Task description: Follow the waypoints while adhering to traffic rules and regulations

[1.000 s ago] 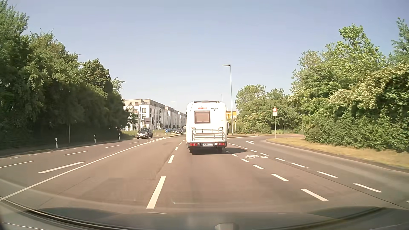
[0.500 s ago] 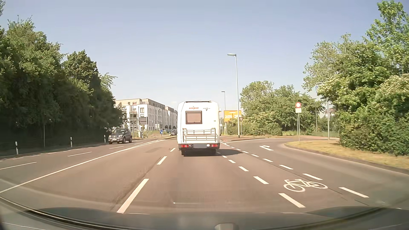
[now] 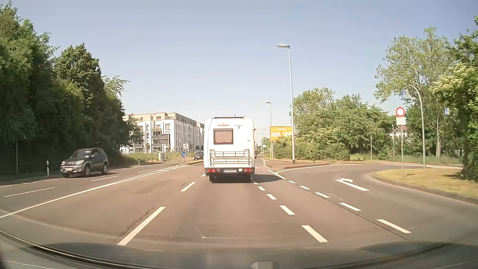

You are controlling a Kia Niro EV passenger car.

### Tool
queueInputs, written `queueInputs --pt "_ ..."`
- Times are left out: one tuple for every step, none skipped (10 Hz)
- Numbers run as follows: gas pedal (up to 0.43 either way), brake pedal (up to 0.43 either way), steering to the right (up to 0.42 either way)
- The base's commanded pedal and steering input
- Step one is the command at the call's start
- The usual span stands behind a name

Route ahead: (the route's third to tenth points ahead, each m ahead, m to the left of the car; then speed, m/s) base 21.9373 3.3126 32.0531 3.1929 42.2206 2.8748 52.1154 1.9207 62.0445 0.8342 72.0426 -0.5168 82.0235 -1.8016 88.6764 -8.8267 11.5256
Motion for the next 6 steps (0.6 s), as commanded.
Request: queueInputs --pt "0.000 0.000 -0.024" --pt "0.000 0.000 -0.024" --pt "0.000 0.000 -0.022" --pt "0.000 0.000 -0.018" --pt "0.000 0.000 -0.010" --pt "0.000 0.000 -0.005"
